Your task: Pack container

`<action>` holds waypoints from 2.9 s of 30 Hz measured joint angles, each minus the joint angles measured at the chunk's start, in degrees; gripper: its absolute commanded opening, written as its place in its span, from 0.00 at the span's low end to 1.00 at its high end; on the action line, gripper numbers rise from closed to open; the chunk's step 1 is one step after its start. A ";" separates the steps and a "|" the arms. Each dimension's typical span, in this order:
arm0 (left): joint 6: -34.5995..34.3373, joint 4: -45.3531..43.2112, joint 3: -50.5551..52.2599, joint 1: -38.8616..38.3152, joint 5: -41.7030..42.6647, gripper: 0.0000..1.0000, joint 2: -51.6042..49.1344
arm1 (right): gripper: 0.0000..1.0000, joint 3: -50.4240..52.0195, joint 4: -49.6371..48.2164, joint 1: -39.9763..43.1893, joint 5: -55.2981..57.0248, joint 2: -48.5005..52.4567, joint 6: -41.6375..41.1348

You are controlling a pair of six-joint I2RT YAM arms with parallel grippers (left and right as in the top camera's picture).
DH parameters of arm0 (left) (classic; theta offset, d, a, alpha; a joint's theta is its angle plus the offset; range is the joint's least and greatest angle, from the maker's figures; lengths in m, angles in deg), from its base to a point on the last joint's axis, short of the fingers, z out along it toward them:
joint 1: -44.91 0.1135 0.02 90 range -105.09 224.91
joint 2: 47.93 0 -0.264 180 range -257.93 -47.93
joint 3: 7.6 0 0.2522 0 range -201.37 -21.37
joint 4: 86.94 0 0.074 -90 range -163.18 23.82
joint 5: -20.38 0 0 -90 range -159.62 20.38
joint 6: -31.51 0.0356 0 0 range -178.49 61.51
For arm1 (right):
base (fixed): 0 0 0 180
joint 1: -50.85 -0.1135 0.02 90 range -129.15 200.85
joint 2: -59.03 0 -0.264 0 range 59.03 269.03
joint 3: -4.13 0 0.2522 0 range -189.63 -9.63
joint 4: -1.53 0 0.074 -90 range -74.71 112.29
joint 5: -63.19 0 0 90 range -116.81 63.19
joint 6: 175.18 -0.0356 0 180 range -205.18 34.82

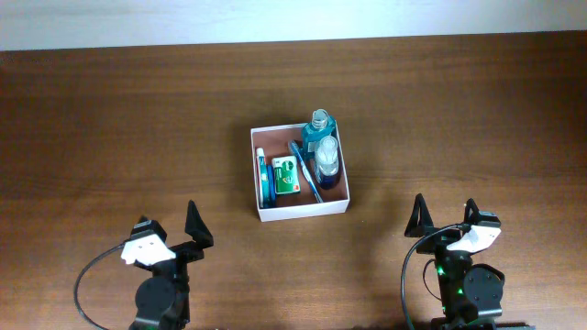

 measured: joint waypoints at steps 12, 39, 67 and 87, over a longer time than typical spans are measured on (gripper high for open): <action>8.72 3.41 0.07 5.51 3.89 0.99 6.93 | 0.98 0.00 0.02 0.00 0.02 0.00 0.00; 27.45 4.50 0.07 9.22 16.83 0.99 6.93 | 0.99 0.00 0.02 0.00 0.00 0.00 0.02; 14.71 4.11 0.07 9.22 12.20 0.99 6.93 | 0.98 0.00 0.02 0.00 0.00 0.00 0.00; 14.69 4.11 0.07 9.22 12.02 0.99 6.93 | 0.98 0.00 0.02 0.00 0.02 0.00 0.02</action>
